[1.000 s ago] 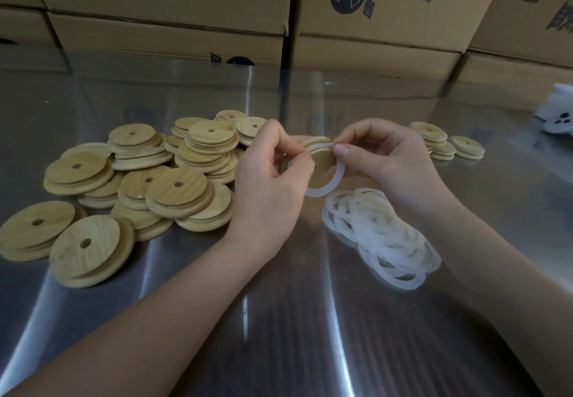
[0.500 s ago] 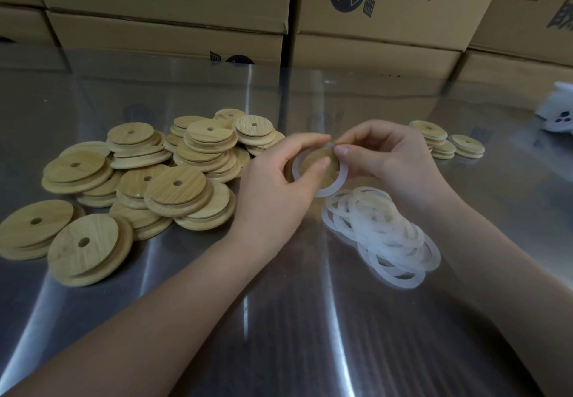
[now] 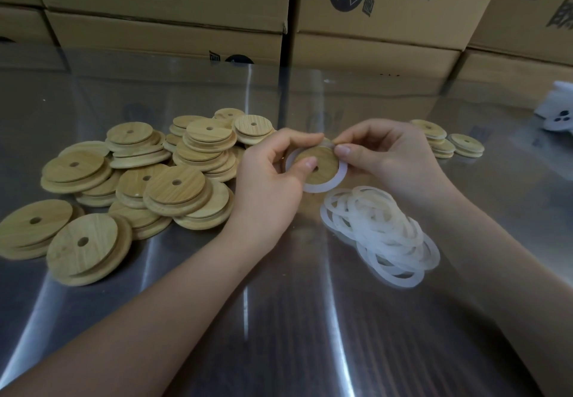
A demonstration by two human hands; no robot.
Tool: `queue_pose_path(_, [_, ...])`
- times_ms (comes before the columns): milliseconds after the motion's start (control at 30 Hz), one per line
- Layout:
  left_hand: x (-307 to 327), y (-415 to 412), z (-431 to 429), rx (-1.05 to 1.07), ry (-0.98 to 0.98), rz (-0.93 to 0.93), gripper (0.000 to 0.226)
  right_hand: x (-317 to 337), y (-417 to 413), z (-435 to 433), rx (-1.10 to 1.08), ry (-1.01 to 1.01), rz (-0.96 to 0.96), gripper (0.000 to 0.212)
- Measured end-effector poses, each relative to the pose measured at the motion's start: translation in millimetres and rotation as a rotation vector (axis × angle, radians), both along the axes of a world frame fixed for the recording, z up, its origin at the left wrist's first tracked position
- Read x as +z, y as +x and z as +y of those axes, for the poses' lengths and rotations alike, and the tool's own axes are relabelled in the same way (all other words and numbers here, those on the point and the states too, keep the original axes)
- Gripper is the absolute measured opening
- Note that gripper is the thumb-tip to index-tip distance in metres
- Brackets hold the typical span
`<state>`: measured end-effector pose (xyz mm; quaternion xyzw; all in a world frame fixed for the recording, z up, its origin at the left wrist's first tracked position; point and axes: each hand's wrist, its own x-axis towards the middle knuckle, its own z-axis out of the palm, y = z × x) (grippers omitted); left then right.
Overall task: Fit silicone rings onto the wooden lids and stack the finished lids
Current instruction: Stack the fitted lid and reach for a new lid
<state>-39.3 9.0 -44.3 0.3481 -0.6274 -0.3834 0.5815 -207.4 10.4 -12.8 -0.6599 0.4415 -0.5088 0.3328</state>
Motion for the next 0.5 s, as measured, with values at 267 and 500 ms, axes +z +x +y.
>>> queue_pose_path(267, [-0.8, -2.9, 2.8, -0.063, 0.225, 0.192, 0.032, 3.0, -0.3, 0.3, 0.02, 0.019, 0.039, 0.015])
queue_pose_path(500, [-0.1, -0.1, 1.3, -0.105, 0.328, 0.239, 0.032, -1.4, -1.1, 0.8, 0.017, 0.036, 0.036, 0.014])
